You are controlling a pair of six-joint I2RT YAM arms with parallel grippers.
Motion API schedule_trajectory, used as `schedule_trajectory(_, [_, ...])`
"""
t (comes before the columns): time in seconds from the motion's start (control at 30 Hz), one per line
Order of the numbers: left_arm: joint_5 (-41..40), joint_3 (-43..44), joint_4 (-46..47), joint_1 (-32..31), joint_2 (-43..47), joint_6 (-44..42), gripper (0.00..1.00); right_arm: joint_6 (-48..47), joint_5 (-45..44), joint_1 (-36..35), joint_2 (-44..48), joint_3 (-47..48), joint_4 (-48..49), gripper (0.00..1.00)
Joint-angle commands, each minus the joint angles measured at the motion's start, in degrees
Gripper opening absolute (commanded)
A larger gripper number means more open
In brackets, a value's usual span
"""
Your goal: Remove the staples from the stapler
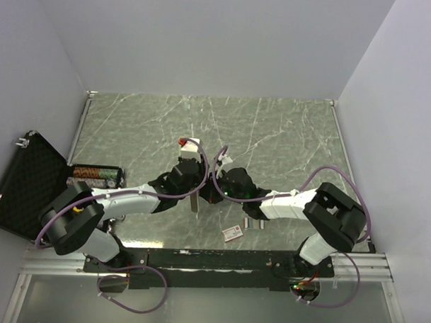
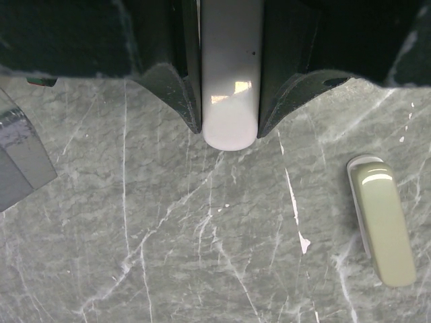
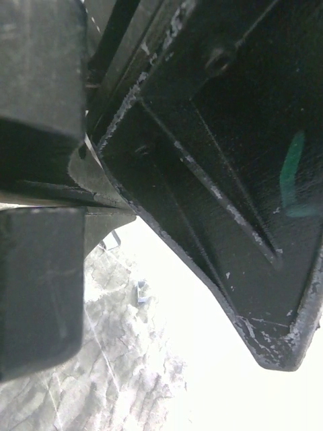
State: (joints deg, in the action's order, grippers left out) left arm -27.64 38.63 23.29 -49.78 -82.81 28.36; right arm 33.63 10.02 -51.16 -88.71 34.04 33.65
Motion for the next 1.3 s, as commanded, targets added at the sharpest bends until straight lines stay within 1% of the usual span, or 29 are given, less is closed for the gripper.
schedule_trajectory(0.0, [0.3,2.32,7.74,0.65,0.27,1.61,0.01,2.32,8.26,-1.75,2.13,1.11,6.44,0.0])
schedule_trajectory(0.17, [1.8,4.43,3.09,0.56,3.26,0.12,0.01,-0.57,5.01,-1.4,5.82,2.08,-1.2,0.0])
schedule_trajectory(0.27, [1.97,5.75,-0.08,0.56,5.89,-0.41,0.01,-2.51,2.9,-0.96,9.77,1.91,-5.07,0.0])
schedule_trajectory(0.43, [2.42,7.51,-4.65,0.65,9.59,-0.85,0.01,-7.43,-2.89,-0.96,16.01,4.18,-15.7,0.0])
schedule_trajectory(0.77, [-0.31,7.07,-7.29,0.65,14.33,-2.17,0.01,-10.68,-15.2,-1.05,26.38,7.18,-32.84,0.0])
schedule_trajectory(0.87, [-0.58,6.9,-7.21,0.65,15.3,-2.08,0.01,-11.39,-15.29,-1.05,28.58,6.65,-34.95,0.0])
schedule_trajectory(1.07, [0.92,7.33,-6.94,0.65,15.84,-0.76,0.01,-10.6,-15.12,-1.05,27.45,6.3,-34.79,0.0])
schedule_trajectory(1.17, [-0.22,9.61,-7.64,1.09,12.6,-2.07,0.01,-10.34,-15.03,-1.05,26.66,6.74,-34.88,0.0])
schedule_trajectory(1.27, [-0.58,14.52,-9.14,2.31,6.27,-3.57,0.01,-10.42,-15.29,-1.05,26.3,7.27,-35.67,0.0])
